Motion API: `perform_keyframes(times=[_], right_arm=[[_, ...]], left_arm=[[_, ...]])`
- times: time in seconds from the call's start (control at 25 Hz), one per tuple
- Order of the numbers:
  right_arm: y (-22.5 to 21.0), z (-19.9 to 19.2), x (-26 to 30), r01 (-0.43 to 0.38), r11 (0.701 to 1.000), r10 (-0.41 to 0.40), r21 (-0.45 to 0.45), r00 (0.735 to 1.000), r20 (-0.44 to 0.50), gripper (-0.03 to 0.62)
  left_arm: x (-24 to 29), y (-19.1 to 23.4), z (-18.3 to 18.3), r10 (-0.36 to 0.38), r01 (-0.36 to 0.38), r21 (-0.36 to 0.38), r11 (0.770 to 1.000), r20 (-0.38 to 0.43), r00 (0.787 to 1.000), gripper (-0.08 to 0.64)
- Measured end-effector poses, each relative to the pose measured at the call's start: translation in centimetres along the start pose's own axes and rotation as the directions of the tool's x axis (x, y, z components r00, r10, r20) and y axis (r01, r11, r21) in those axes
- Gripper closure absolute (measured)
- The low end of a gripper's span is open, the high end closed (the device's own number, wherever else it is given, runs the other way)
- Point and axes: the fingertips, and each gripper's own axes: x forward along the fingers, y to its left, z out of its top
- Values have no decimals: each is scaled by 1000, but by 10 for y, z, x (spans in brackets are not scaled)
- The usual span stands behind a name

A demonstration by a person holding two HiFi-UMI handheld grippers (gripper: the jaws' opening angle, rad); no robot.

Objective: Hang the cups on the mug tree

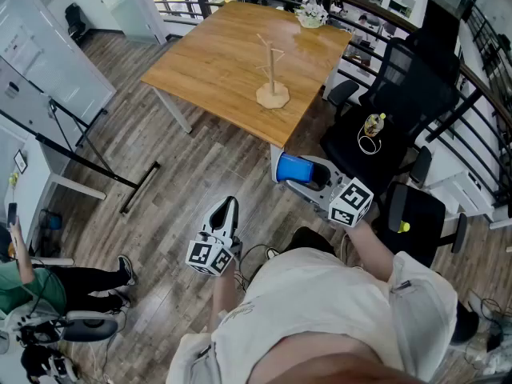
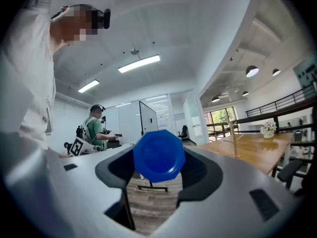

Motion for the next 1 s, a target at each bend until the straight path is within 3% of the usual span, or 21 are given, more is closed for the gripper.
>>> perform_keyframes(times=[0.44, 0.8, 1.0], right_arm=[[1, 3, -8, 69, 997, -69, -19, 998, 3, 339], [2, -14, -12, 123, 992, -123, -9, 992, -41, 339], [0, -22, 2, 126, 992, -126, 7, 990, -57, 339]], left_arm=[[1, 7, -1, -23, 23, -31, 999, -2, 1000, 532], [15, 0, -19, -111, 108, -61, 992, -56, 992, 532], [14, 15, -30, -104, 97, -86, 992, -84, 991, 532]])
